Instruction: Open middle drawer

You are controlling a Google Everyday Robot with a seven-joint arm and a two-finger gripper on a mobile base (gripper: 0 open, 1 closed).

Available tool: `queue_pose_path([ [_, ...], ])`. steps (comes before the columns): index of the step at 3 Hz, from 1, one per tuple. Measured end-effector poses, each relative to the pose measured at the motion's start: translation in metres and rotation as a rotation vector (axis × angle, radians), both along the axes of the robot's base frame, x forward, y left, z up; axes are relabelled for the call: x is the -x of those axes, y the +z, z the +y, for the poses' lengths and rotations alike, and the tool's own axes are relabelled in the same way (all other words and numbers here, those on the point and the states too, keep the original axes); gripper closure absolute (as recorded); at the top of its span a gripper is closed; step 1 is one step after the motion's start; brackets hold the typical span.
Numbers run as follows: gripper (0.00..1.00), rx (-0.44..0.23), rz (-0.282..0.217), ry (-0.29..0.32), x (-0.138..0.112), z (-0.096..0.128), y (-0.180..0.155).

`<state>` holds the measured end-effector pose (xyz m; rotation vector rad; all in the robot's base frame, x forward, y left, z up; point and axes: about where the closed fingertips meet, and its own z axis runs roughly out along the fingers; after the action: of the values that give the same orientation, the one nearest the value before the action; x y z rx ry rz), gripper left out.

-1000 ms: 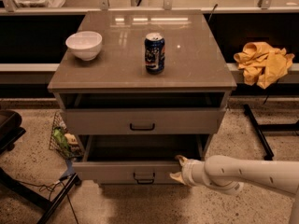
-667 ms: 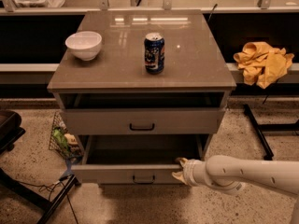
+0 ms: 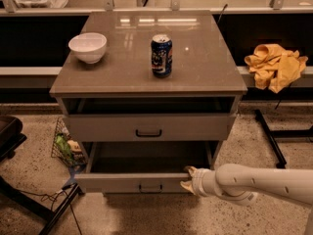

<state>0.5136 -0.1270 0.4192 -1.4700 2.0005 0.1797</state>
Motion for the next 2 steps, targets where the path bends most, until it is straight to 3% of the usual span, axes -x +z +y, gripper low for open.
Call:
queue_pose_path([
  [2, 1.00, 0.000, 0.000, 0.000, 0.0001, 0.0000, 0.0006],
])
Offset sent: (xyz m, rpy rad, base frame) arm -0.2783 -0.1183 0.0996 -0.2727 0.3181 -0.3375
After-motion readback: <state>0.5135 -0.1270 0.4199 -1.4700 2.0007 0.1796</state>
